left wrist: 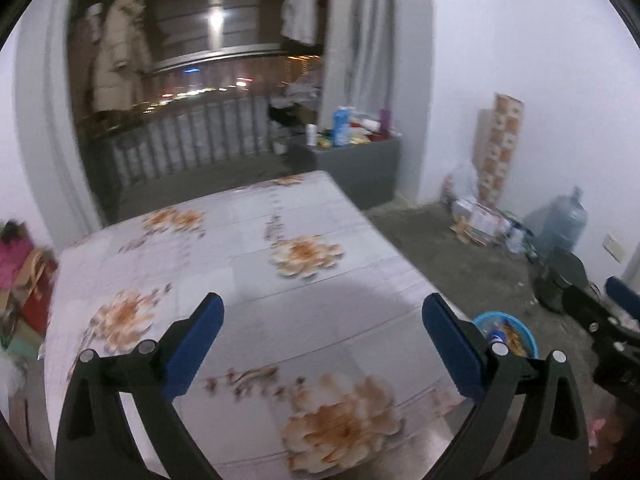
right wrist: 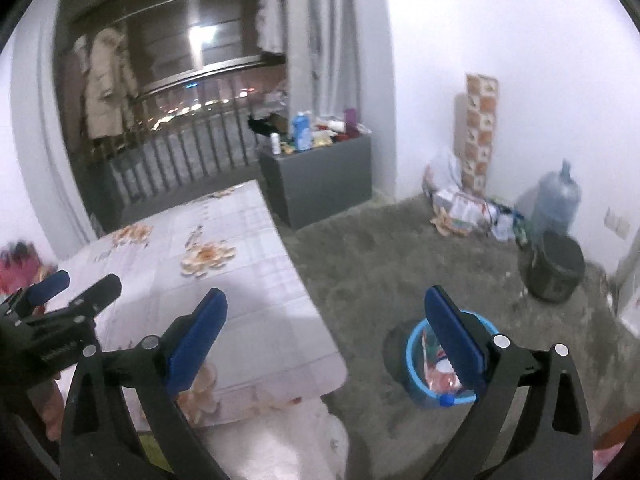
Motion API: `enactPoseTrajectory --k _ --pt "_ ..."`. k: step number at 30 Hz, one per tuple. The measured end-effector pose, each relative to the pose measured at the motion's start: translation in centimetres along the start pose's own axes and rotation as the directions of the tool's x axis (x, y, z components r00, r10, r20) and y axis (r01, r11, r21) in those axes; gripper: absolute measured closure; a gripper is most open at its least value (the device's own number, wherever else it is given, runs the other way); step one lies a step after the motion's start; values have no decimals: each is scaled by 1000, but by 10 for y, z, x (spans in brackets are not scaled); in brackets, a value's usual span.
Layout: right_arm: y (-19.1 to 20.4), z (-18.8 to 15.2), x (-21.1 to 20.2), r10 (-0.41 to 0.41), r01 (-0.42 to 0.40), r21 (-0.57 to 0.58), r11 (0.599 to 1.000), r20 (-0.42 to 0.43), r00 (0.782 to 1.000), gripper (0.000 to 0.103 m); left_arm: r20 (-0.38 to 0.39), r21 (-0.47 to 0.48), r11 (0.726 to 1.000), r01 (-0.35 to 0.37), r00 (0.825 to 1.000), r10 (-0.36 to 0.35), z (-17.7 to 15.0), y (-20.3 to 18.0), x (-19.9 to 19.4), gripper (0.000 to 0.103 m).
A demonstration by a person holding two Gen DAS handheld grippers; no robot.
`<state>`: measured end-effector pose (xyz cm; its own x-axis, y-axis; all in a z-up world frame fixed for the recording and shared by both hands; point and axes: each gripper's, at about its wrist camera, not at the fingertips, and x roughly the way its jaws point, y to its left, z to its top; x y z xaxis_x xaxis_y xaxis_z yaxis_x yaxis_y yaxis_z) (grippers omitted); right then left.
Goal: Collect trash
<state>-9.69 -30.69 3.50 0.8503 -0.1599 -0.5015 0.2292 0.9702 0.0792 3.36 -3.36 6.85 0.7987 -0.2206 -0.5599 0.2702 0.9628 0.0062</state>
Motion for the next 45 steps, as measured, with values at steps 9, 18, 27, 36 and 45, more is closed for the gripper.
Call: enactPoseTrajectory --k 9,18,27,36,45 --pt "31 -34 8 -33 20 -144 989 -89 995 8 -198 -135 987 -87 978 60 -47 26 6 6" --pt "24 -54 28 -113 75 -164 984 -239 964 8 -258 -106 987 -119 962 89 -55 26 17 6" --pt "16 -62 30 -158 118 -156 981 -274 949 8 -271 -80 989 -121 958 95 -54 20 21 6" --pt "2 -65 32 -179 147 -129 981 -284 942 8 -281 -59 991 -123 954 102 -53 14 23 6" --pt "2 -66 32 -178 146 -127 981 -285 942 8 -282 -37 992 -121 954 106 -53 8 22 6"
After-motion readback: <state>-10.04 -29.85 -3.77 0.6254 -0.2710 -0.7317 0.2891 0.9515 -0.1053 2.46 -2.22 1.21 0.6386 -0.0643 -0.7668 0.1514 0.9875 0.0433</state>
